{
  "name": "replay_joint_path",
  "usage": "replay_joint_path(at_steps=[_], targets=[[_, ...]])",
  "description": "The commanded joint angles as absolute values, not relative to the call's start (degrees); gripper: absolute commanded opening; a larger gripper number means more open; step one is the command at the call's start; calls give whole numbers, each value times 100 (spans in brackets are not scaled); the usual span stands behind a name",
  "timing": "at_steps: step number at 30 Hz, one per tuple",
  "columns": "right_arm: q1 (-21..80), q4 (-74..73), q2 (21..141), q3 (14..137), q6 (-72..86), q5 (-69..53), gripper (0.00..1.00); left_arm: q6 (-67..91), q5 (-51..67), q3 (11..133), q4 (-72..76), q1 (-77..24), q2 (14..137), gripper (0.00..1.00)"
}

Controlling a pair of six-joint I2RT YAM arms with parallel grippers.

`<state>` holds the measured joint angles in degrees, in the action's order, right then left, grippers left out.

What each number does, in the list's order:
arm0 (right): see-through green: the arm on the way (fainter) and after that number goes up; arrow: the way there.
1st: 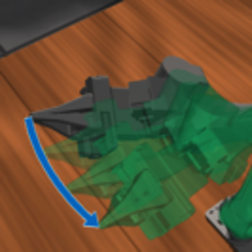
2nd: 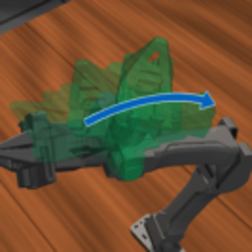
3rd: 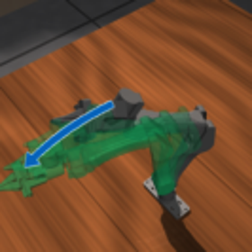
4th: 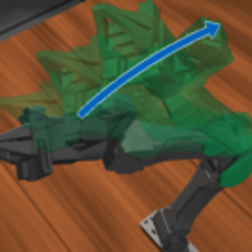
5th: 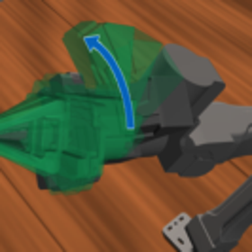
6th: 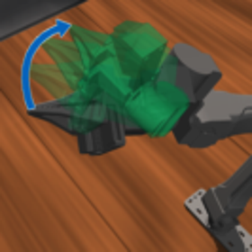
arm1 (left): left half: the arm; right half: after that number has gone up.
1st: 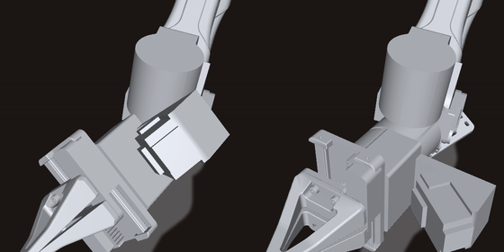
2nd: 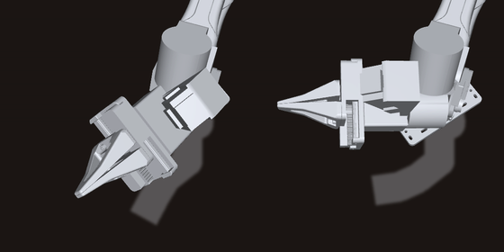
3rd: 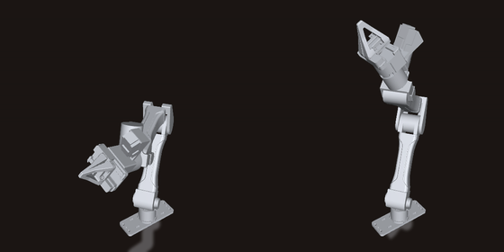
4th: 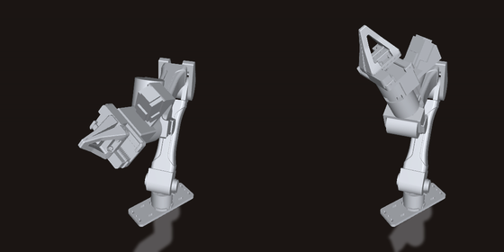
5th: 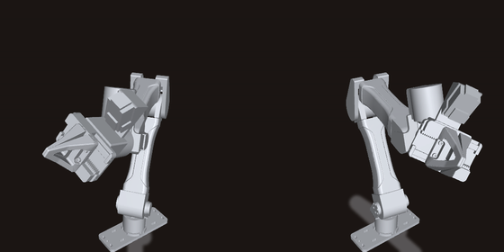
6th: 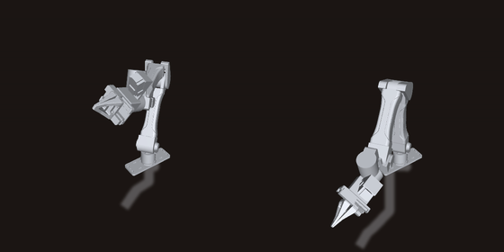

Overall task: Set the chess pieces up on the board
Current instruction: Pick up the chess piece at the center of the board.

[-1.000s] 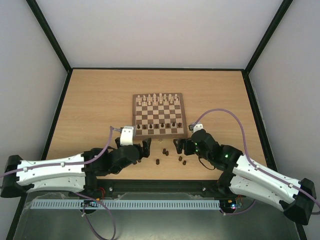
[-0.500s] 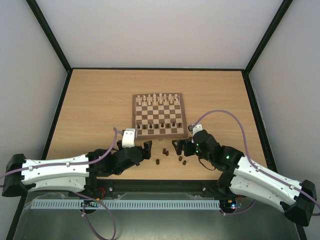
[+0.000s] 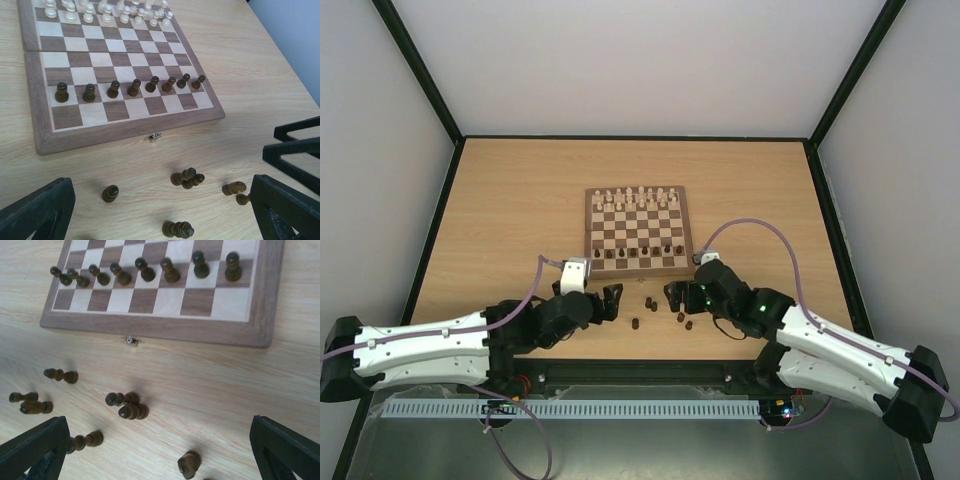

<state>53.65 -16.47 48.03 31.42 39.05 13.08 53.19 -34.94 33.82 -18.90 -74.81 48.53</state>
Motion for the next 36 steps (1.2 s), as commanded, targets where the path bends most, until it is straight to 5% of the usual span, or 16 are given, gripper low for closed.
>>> replay_joint_path(at_steps=[1,10,23,29,36], targets=[[5401,-1884,4901,3178,4453,794,97,4886,-2893,3368,-1462,-7209,5024,99],[6096,-2647,3995,2806,5582,806,78,4653,-2042,3201,-1275,-6908,4793,99],[7022,-3744,5587,3333,6237,2043,67,4552,-2255,3154,-1863,-6847,4112,99],[7029,-3540,5762,3161,6153,2012,51,4586,-2387,3067,-1930,-6847,3980,99],[7028,-3539,5997,3138,6097,2139,49,4592,-2408,3029,-1835,-6847,4115,99]])
